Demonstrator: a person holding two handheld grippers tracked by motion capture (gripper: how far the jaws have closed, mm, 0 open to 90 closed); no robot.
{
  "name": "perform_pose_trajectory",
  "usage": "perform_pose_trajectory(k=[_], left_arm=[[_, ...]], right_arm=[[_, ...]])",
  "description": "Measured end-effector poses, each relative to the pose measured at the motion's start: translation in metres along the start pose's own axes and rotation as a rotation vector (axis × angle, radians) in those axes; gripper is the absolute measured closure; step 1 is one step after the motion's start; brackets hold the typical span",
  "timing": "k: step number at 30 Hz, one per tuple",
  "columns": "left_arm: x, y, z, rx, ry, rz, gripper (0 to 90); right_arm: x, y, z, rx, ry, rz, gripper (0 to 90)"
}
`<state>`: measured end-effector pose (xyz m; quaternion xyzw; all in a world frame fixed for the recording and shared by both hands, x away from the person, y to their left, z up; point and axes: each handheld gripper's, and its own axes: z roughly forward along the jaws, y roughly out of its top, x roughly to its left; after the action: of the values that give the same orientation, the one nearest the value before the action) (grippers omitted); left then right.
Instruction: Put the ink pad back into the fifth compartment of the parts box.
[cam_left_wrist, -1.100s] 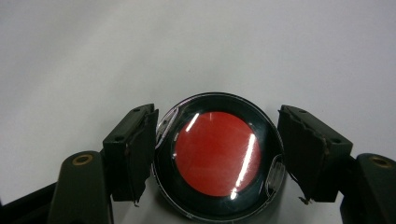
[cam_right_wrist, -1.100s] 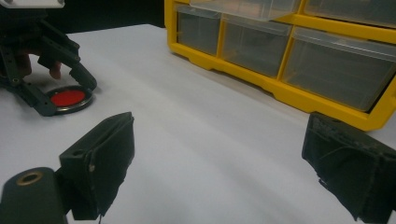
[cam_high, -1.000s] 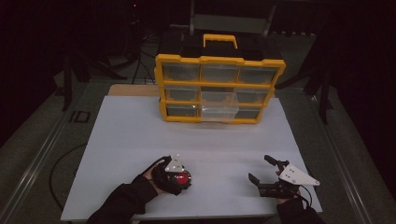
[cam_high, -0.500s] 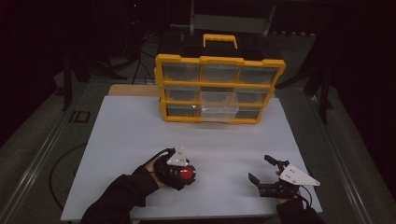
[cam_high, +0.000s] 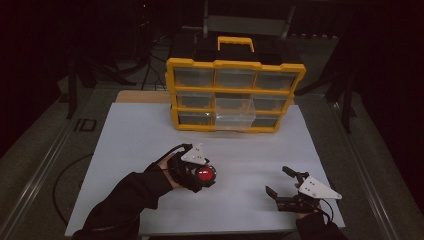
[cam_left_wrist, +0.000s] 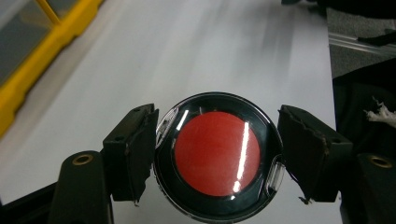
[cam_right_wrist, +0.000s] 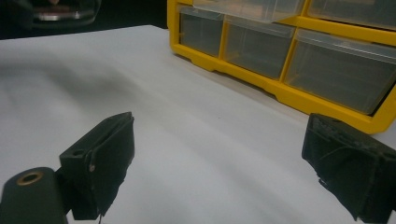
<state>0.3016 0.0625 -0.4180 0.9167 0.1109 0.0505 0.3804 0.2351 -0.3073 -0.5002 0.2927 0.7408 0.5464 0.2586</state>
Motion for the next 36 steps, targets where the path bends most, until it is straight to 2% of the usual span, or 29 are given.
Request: perform_pose_trajectory(k=[8, 13, 14, 16, 23, 31, 36], left_arm=[[0.008, 0.03, -0.02, -0.024, 0.003, 0.028, 30.8], [0.011, 0.041, -0.025, -0.028, 0.004, 0.039, 30.8], [0.014, 0.052, -0.031, -0.037, -0.001, 0.044, 30.8], [0.015, 0.055, -0.032, -0.038, -0.005, 0.042, 30.8], [0.021, 0.077, -0.039, -0.042, 0.019, 0.074, 30.8], [0.029, 0.096, -0.044, -0.055, 0.036, 0.075, 30.8], [0.037, 0.107, -0.044, -0.042, 0.044, 0.08, 30.8]], right_arm=[[-0.001, 0.0, 0.0, -0.003, 0.001, -0.004, 9.6], [0.0, 0.0, 0.0, -0.003, 0.001, -0.005, 9.6], [-0.001, 0.0, 0.0, -0.003, 0.002, -0.004, 9.6], [0.0, 0.0, 0.0, -0.003, 0.002, -0.005, 9.6], [0.0, 0.001, -0.001, -0.005, 0.003, -0.003, 9.6], [0.0, 0.001, -0.001, -0.005, 0.006, -0.002, 9.6], [0.0, 0.001, -0.001, -0.009, 0.004, -0.003, 9.6]])
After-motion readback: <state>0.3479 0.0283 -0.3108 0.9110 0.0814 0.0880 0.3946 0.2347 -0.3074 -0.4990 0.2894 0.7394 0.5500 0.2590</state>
